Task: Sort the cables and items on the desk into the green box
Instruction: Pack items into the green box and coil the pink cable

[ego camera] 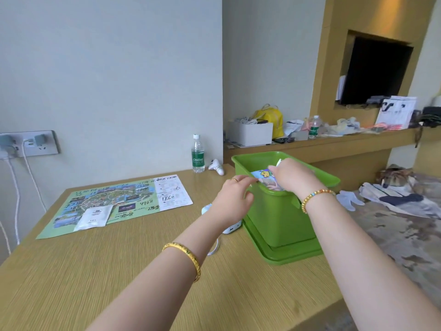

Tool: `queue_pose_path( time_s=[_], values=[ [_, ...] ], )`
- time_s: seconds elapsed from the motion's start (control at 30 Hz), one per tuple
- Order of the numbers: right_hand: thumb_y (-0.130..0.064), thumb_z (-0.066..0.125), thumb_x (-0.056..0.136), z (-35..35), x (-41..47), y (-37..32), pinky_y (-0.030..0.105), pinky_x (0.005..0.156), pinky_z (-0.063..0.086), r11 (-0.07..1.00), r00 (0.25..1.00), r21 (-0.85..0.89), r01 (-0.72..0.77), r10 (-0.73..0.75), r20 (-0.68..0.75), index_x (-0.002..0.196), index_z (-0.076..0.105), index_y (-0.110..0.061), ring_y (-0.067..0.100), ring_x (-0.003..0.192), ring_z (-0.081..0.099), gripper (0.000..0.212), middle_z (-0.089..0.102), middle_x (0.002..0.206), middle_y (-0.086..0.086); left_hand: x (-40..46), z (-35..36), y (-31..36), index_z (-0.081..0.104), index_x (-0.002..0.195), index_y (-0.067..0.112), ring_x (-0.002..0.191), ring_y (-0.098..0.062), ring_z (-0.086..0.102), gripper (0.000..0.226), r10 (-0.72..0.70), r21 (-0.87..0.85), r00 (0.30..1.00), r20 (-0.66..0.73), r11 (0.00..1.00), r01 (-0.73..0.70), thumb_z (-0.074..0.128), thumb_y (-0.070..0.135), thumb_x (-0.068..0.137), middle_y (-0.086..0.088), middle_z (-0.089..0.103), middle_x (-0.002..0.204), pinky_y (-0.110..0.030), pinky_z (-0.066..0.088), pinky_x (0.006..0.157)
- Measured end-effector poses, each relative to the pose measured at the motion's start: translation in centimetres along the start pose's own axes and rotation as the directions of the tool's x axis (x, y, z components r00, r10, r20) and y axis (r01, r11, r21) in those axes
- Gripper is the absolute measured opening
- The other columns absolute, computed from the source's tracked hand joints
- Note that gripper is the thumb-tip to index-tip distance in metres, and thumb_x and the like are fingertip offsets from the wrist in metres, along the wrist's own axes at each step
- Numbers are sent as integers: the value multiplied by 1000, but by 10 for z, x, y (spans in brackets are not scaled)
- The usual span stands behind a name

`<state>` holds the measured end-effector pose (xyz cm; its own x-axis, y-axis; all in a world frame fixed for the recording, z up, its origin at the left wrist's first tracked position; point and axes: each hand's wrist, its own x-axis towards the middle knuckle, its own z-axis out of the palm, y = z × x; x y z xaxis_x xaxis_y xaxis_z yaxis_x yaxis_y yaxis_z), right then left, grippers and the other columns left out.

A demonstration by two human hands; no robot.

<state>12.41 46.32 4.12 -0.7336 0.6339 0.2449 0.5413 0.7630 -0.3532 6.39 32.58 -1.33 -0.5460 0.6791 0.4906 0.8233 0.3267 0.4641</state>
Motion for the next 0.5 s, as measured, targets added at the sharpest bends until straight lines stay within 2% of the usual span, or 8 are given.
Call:
queue_pose_path(
  time_s=[0.07, 0.13, 0.2, 0.23, 0.3, 0.37, 0.5],
  values=[
    [-30, 34, 97, 3, -10, -14, 38, 84, 37, 995, 989, 8, 100, -99, -113, 58, 37, -17, 31, 89, 53, 42, 51, 71, 6, -7, -5, -16, 51, 131, 16, 124, -23, 40, 44, -38, 0, 999, -35, 999, 38, 40, 5, 90, -7, 46, 137, -26, 35, 95],
    [-19, 35, 95, 17, -22, -33, 42, 86, 37, 966, 924, 69, 249, -215, -317, 63, 48, -16, 33, 96, 52, 35, 54, 84, 10, -15, -12, -36, 51, 130, 16, 123, -23, 41, 43, -97, 10, 993, -60, 995, 97, 40, 6, 90, -8, 47, 135, -26, 34, 95],
    [-14, 39, 93, 40, -33, -57, 41, 84, 37, 912, 830, 128, 390, -287, -479, 89, 63, -12, 33, 98, 49, 24, 60, 100, 10, -25, -18, -59, 51, 130, 15, 122, -24, 43, 43, -177, 11, 979, -96, 984, 179, 41, 6, 89, -9, 47, 135, -24, 33, 96],
    [-13, 41, 93, 55, -37, -68, 40, 84, 37, 887, 806, 145, 437, -316, -500, 100, 63, -12, 33, 99, 49, 24, 61, 104, 9, -30, -21, -71, 50, 131, 14, 122, -24, 43, 43, -223, 19, 968, -117, 974, 226, 41, 6, 89, -9, 47, 136, -25, 32, 96],
    [-13, 41, 92, 89, -44, -86, 39, 85, 37, 861, 817, 165, 480, -372, -440, 110, 61, -12, 30, 102, 49, 27, 61, 109, 7, -42, -27, -97, 45, 135, 14, 126, -27, 38, 45, -321, 72, 934, -156, 939, 335, 41, 8, 90, -10, 42, 141, -30, 31, 101],
    [-16, 38, 94, 126, -46, -94, 38, 89, 35, 888, 874, 144, 436, -380, -302, 118, 55, -14, 28, 109, 45, 29, 56, 116, 6, -55, -33, -124, 36, 141, 16, 135, -29, 28, 50, -432, 155, 885, -172, 876, 457, 41, 13, 91, -11, 32, 149, -37, 26, 109],
    [-33, 36, 96, 177, -37, -91, 43, 102, 28, 973, 969, -20, 232, -233, -77, 135, 38, -16, 31, 129, 32, 42, 40, 138, 12, -83, -49, -177, 21, 146, 21, 144, -29, 6, 57, -594, 293, 783, -183, 728, 620, 41, 25, 93, -10, 8, 158, -45, 10, 117]
  ],
)
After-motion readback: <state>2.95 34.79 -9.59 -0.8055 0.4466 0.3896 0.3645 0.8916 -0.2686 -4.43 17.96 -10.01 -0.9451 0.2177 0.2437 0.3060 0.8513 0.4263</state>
